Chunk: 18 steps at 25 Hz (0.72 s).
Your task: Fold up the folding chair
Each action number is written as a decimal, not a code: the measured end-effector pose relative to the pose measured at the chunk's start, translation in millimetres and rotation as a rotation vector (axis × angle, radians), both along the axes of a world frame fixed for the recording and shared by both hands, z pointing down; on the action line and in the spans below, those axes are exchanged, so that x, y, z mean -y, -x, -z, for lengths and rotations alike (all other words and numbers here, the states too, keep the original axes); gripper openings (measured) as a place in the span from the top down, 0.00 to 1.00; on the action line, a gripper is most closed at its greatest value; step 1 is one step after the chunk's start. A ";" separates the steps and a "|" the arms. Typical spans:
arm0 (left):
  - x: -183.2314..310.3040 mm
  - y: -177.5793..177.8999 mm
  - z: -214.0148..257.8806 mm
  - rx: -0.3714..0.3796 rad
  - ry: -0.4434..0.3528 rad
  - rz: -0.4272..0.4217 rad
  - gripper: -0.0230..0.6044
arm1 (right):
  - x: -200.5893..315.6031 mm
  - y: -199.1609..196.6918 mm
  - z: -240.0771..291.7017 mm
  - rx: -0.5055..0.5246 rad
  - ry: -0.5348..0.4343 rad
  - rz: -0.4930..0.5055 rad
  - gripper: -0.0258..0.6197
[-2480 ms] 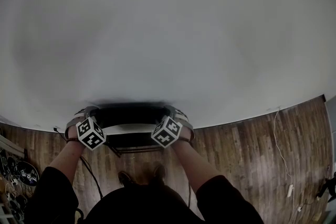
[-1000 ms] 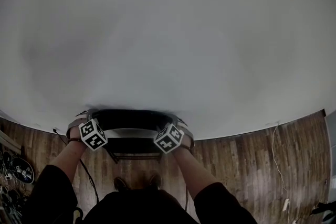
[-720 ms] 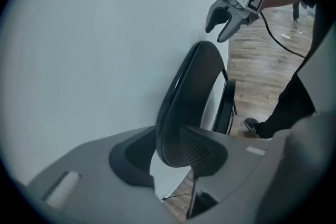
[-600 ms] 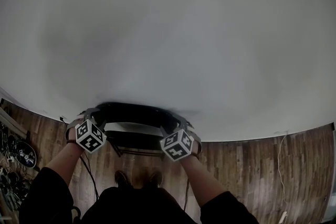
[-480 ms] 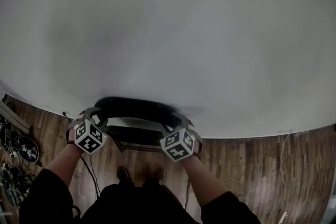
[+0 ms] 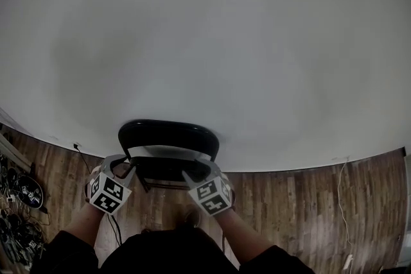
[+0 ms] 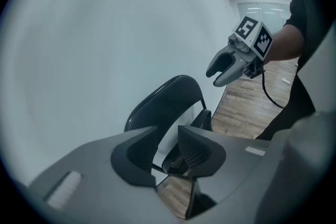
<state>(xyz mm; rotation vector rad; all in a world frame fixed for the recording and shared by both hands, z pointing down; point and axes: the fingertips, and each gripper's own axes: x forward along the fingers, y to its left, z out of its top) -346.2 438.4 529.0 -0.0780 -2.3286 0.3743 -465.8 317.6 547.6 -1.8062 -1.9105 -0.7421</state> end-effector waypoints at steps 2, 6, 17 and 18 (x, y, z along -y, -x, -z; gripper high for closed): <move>12.2 -14.9 0.5 0.039 -0.041 -0.010 0.76 | 6.4 -21.7 -0.1 -0.022 0.008 -0.023 0.66; 38.8 -49.6 4.6 0.113 -0.131 -0.045 0.79 | 18.4 -71.9 1.8 -0.092 0.041 -0.081 0.67; 111.3 -126.3 49.9 0.302 -0.318 -0.210 0.88 | 29.5 -194.2 41.3 -0.260 0.196 -0.123 0.77; 117.6 -130.0 55.5 0.323 -0.332 -0.217 0.89 | 30.4 -203.0 47.8 -0.269 0.218 -0.113 0.79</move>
